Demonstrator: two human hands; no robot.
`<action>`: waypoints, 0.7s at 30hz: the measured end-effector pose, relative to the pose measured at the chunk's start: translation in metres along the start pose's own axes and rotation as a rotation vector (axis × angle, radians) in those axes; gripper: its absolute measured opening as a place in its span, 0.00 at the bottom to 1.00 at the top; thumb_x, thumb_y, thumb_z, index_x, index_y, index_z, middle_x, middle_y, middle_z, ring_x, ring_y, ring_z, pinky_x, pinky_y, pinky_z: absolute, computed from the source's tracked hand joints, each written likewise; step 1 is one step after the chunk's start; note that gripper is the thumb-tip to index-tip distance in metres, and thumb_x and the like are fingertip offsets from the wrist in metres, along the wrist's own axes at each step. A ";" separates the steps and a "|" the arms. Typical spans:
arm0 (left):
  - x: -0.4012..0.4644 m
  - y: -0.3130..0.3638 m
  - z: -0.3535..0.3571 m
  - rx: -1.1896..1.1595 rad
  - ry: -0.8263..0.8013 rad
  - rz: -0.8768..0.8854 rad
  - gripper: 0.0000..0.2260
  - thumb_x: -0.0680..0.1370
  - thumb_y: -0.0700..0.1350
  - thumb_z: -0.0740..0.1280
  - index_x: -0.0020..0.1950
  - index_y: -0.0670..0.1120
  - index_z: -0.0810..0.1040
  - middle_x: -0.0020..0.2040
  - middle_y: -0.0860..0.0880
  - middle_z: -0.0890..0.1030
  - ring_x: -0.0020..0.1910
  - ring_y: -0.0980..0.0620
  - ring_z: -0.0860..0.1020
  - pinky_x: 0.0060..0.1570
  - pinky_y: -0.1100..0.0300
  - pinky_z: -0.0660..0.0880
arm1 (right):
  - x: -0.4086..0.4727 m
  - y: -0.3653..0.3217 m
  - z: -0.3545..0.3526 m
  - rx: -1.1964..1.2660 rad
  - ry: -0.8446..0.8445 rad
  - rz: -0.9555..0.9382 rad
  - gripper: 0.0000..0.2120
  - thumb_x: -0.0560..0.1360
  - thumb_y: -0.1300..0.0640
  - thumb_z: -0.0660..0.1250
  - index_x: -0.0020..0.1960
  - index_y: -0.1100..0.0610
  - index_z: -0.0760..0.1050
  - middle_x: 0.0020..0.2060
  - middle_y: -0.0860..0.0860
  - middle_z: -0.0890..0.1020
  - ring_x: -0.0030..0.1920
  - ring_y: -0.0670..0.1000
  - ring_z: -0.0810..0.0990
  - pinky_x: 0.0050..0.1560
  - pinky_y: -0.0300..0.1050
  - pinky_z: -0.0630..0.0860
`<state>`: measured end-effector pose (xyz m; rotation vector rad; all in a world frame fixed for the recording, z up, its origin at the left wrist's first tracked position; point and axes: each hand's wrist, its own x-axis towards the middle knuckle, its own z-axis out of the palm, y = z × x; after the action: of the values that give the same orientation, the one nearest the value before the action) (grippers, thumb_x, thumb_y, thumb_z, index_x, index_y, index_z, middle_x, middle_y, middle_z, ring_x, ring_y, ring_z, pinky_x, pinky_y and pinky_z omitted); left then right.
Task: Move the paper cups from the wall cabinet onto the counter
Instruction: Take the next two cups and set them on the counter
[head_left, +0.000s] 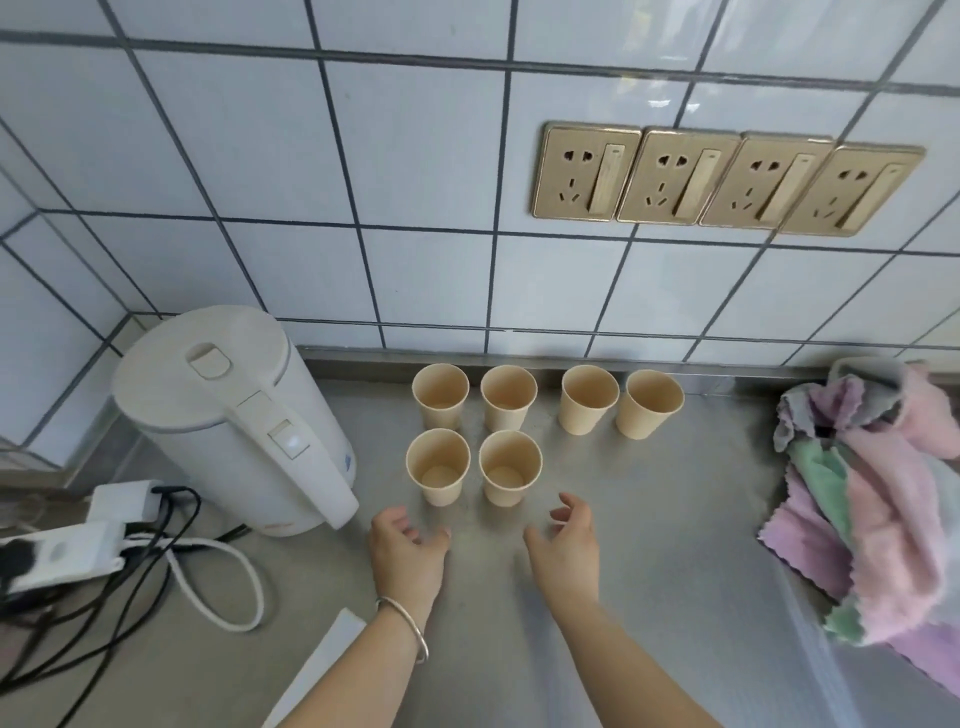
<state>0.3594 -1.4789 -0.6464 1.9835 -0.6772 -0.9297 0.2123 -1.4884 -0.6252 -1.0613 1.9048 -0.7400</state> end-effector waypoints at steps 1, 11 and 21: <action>-0.007 0.001 -0.003 0.013 -0.018 -0.001 0.23 0.67 0.36 0.75 0.59 0.36 0.71 0.56 0.38 0.77 0.45 0.47 0.74 0.47 0.57 0.70 | -0.007 0.001 -0.003 0.023 0.022 0.013 0.27 0.72 0.60 0.66 0.69 0.57 0.64 0.58 0.54 0.75 0.59 0.53 0.75 0.52 0.42 0.69; -0.108 0.009 0.013 0.187 -0.523 0.172 0.12 0.70 0.37 0.70 0.49 0.48 0.73 0.45 0.48 0.79 0.46 0.44 0.78 0.50 0.51 0.75 | -0.106 0.043 -0.065 0.210 0.301 0.165 0.22 0.73 0.57 0.65 0.66 0.57 0.67 0.49 0.50 0.75 0.47 0.51 0.76 0.50 0.46 0.74; -0.334 -0.004 0.042 0.300 -1.173 0.433 0.10 0.71 0.45 0.72 0.49 0.47 0.75 0.45 0.50 0.80 0.47 0.49 0.78 0.52 0.57 0.72 | -0.302 0.151 -0.207 0.371 0.774 0.380 0.19 0.76 0.52 0.63 0.65 0.56 0.67 0.49 0.49 0.76 0.44 0.49 0.74 0.45 0.42 0.70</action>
<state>0.1316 -1.2523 -0.5461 1.2444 -1.8753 -1.7446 0.0691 -1.1318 -0.5300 -0.1523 2.3636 -1.3318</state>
